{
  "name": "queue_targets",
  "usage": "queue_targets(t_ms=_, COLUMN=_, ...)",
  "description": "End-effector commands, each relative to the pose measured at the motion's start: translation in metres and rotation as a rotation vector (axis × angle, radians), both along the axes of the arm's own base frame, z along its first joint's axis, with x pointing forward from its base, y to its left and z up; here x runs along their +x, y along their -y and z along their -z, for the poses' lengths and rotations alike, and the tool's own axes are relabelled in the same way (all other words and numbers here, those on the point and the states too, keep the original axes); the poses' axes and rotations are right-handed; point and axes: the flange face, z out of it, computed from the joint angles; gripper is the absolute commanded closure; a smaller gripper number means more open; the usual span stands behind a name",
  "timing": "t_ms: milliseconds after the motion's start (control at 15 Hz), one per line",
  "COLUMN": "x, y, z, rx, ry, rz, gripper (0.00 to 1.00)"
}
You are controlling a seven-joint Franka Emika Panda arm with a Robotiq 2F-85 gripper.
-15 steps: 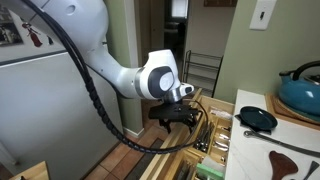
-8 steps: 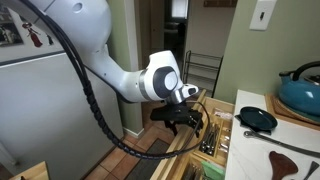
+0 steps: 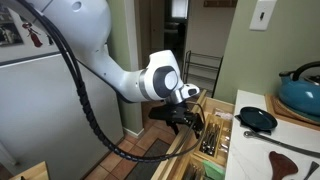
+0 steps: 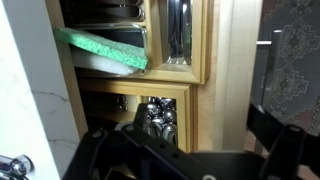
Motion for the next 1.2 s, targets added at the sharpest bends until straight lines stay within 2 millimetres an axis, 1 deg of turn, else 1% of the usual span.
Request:
queue_targets(t_ms=0, x=-0.004, y=0.012, z=-0.027, rx=0.024, ry=0.038, rz=0.057, gripper=0.0)
queue_targets(t_ms=67, x=-0.004, y=0.013, z=-0.032, rx=0.03, ry=0.047, rz=0.079, gripper=0.0)
queue_targets(t_ms=133, x=-0.003, y=0.018, z=-0.04, rx=0.036, ry=0.069, rz=0.126, gripper=0.0)
queue_targets(t_ms=267, x=-0.001, y=0.034, z=-0.057, rx=0.033, ry=0.13, rz=0.247, gripper=0.0)
queue_targets(t_ms=333, x=0.0, y=0.044, z=-0.06, rx=0.034, ry=0.149, rz=0.297, gripper=0.0)
queue_targets(t_ms=467, x=0.003, y=0.063, z=-0.056, rx=0.036, ry=0.167, rz=0.404, gripper=0.0)
queue_targets(t_ms=533, x=0.004, y=0.073, z=-0.051, rx=0.035, ry=0.169, rz=0.457, gripper=0.0)
queue_targets(t_ms=600, x=0.004, y=0.083, z=-0.044, rx=0.04, ry=0.17, rz=0.51, gripper=0.04)
queue_targets(t_ms=667, x=0.004, y=0.091, z=-0.039, rx=0.049, ry=0.168, rz=0.561, gripper=0.11)
queue_targets(t_ms=733, x=0.004, y=0.099, z=-0.031, rx=0.058, ry=0.171, rz=0.614, gripper=0.15)
queue_targets(t_ms=800, x=0.004, y=0.106, z=-0.024, rx=0.073, ry=0.169, rz=0.664, gripper=0.08)
queue_targets(t_ms=867, x=0.004, y=0.111, z=-0.017, rx=0.095, ry=0.161, rz=0.713, gripper=0.12)
queue_targets(t_ms=1000, x=0.005, y=0.118, z=-0.003, rx=0.139, ry=0.15, rz=0.813, gripper=0.1)
queue_targets(t_ms=1067, x=0.007, y=0.121, z=0.003, rx=0.158, ry=0.154, rz=0.849, gripper=0.16)
queue_targets(t_ms=1133, x=0.009, y=0.125, z=0.008, rx=0.174, ry=0.167, rz=0.878, gripper=0.29)
